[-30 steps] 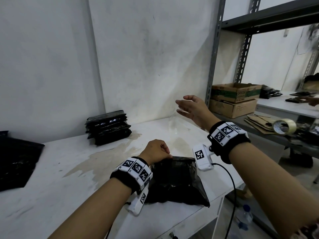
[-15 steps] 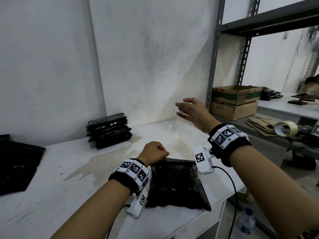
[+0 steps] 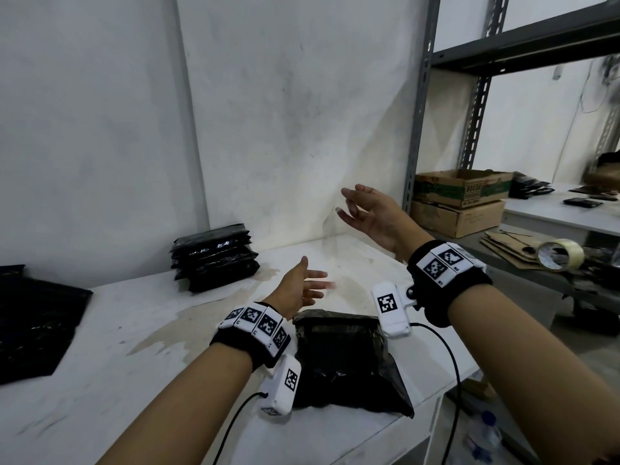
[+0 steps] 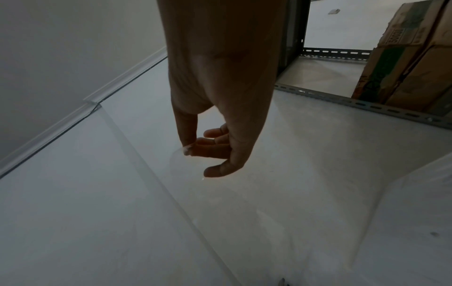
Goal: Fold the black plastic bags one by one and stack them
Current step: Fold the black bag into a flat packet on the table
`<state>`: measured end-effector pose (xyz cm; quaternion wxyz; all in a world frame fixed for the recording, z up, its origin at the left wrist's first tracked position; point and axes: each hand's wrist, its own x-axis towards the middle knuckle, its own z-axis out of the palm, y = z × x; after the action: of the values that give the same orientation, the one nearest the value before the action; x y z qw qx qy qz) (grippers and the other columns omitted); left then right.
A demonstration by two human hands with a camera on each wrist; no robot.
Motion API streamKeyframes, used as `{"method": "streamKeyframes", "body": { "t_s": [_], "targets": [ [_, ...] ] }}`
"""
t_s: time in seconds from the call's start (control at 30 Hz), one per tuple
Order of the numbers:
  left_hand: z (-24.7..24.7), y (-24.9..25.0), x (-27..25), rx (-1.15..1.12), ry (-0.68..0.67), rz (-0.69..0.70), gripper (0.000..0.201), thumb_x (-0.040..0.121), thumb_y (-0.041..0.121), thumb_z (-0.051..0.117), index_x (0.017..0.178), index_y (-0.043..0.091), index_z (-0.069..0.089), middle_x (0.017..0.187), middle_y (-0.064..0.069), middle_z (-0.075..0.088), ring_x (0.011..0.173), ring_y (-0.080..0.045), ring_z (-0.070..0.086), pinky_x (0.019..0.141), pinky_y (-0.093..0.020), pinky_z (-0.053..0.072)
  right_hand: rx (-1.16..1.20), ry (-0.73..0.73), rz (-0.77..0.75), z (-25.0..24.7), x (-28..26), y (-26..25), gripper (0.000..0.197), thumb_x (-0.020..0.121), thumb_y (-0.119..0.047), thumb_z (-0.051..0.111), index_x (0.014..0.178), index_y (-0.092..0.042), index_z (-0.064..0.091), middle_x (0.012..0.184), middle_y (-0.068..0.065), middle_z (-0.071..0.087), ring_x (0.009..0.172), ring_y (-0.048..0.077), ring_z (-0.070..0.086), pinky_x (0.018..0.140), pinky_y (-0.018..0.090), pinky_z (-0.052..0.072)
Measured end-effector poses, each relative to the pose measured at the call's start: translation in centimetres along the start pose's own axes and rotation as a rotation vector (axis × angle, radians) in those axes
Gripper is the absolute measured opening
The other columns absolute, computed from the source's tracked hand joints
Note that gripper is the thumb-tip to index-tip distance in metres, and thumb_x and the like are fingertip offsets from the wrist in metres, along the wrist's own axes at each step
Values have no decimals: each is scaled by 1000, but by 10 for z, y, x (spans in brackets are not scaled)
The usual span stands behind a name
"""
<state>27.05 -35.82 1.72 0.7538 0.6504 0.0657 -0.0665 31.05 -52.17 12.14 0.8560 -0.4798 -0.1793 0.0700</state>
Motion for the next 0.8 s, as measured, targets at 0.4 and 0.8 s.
{"method": "streamKeyframes", "body": {
  "t_s": [0.4, 0.8],
  "targets": [
    [3, 6, -9, -423, 11, 27, 6, 92, -6, 53, 87, -3, 54, 87, -14, 55, 78, -25, 58, 63, -29, 60, 76, 2, -12, 7, -5, -5, 21, 86, 1, 65, 97, -10, 50, 76, 3, 66, 57, 10, 58, 78, 34, 59],
    [-28, 15, -12, -339, 186, 27, 19, 85, -10, 47, 76, 7, 46, 73, -6, 45, 62, -11, 43, 44, -15, 45, 117, 86, 14, -8, -9, -7, 22, 82, -4, 67, 99, -5, 53, 72, 3, 66, 63, 11, 55, 68, 28, 58]
  ]
}}
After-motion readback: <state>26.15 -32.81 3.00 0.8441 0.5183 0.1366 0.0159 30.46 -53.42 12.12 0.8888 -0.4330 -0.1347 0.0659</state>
